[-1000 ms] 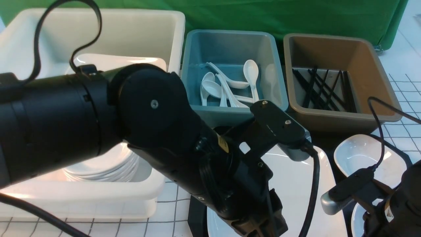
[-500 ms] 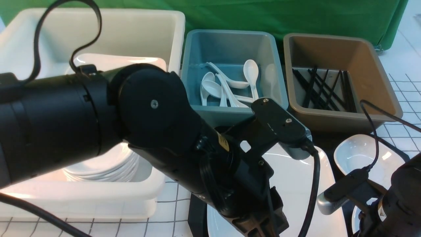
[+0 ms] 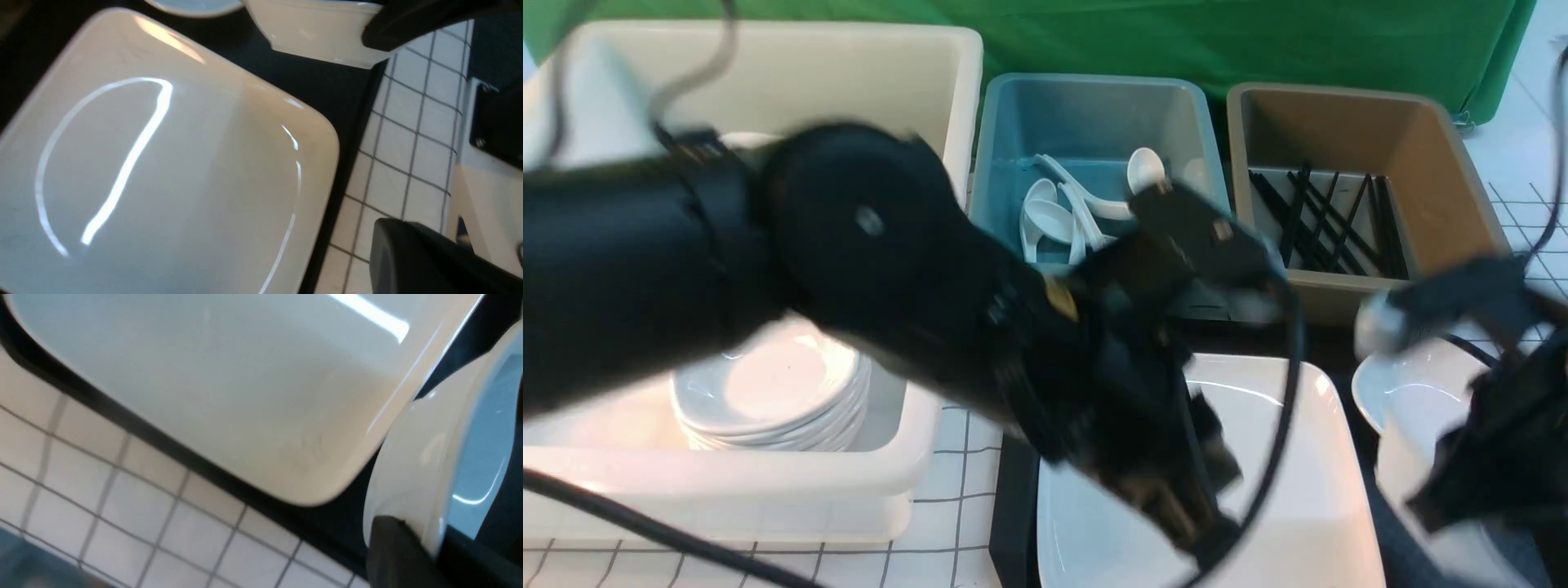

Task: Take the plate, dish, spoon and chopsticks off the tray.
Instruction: Use the right arm to put the small plate into the large storage box on the left

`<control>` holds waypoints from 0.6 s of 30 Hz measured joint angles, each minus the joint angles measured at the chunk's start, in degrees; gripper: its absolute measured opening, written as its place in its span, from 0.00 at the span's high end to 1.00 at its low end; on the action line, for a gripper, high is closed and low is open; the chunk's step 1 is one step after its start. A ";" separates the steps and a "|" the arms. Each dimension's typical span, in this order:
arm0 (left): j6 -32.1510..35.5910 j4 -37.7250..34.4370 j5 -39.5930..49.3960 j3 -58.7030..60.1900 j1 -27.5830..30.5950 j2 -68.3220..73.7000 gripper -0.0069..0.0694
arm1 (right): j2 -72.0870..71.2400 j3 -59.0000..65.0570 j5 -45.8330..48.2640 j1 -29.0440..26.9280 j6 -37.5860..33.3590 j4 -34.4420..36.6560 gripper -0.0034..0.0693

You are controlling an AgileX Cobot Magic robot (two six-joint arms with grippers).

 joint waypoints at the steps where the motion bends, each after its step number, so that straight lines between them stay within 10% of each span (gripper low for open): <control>1: -0.94 0.72 0.00 -0.97 1.61 -1.09 0.91 | -0.75 -3.10 0.06 0.00 -0.20 0.74 0.89; 9: -4.97 2.81 4.42 -4.28 22.07 -12.23 0.91 | 5.48 -24.17 -2.45 3.10 -13.16 20.39 0.89; 18: -8.98 3.39 11.40 -1.77 49.52 -22.80 0.91 | 27.80 -44.21 -10.27 18.14 -17.88 21.21 0.89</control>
